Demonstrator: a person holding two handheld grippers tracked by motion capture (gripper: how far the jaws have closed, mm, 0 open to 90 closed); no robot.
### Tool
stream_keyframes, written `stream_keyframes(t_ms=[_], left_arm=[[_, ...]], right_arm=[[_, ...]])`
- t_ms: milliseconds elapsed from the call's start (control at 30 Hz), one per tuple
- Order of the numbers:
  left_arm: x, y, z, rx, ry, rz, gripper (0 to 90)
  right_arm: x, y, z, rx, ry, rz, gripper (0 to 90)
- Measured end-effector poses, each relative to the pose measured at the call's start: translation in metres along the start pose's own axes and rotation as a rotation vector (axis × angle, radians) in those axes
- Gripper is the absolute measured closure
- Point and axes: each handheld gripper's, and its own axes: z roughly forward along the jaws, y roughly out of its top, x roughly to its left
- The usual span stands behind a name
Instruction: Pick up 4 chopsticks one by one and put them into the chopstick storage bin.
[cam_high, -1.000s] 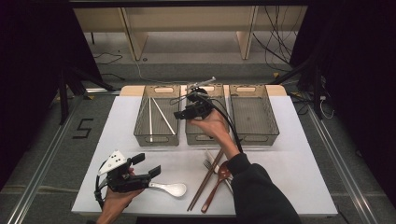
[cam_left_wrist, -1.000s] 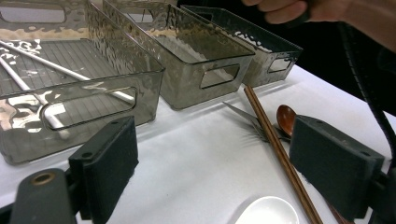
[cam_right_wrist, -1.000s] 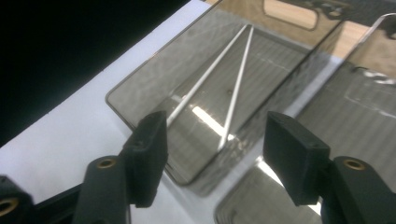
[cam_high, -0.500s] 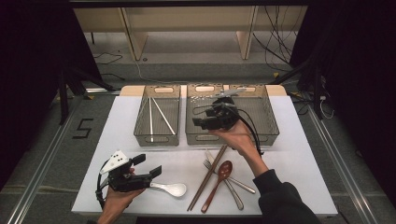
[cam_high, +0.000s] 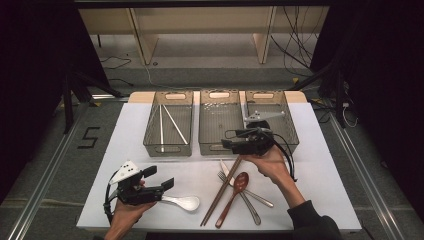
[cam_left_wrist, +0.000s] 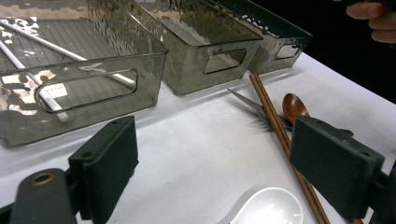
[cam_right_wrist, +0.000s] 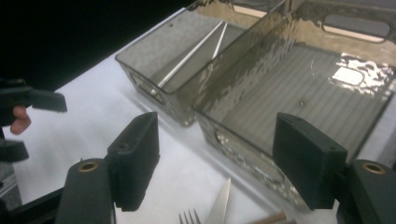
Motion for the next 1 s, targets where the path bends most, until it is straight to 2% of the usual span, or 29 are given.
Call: stream_keyframes(t_ms=[133,333,500,600,833,1000], left_arm=[[-0.001,0.001,0.003,0.019,-0.003,-0.005,14.8],[-0.005,0.003,0.011,0.090,0.003,0.002,14.9],[-0.011,0.007,0.019,0.133,-0.003,0.006,15.2],[-0.014,0.009,0.025,0.170,-0.005,0.018,15.3],[-0.021,0.015,0.039,0.245,0.005,0.017,15.8],[-0.029,0.021,0.054,0.323,0.007,0.028,15.9]], right_arm=[[-0.003,-0.015,-0.010,0.003,-0.012,0.008,31.9],[-0.011,-0.039,-0.025,0.006,-0.035,0.042,31.7],[-0.015,-0.057,-0.038,-0.024,-0.055,0.056,31.8],[-0.014,-0.067,-0.044,-0.048,-0.055,0.063,31.8],[-0.010,-0.087,-0.050,-0.064,-0.072,0.052,31.8],[-0.008,-0.098,-0.054,-0.071,-0.079,0.065,31.7]])
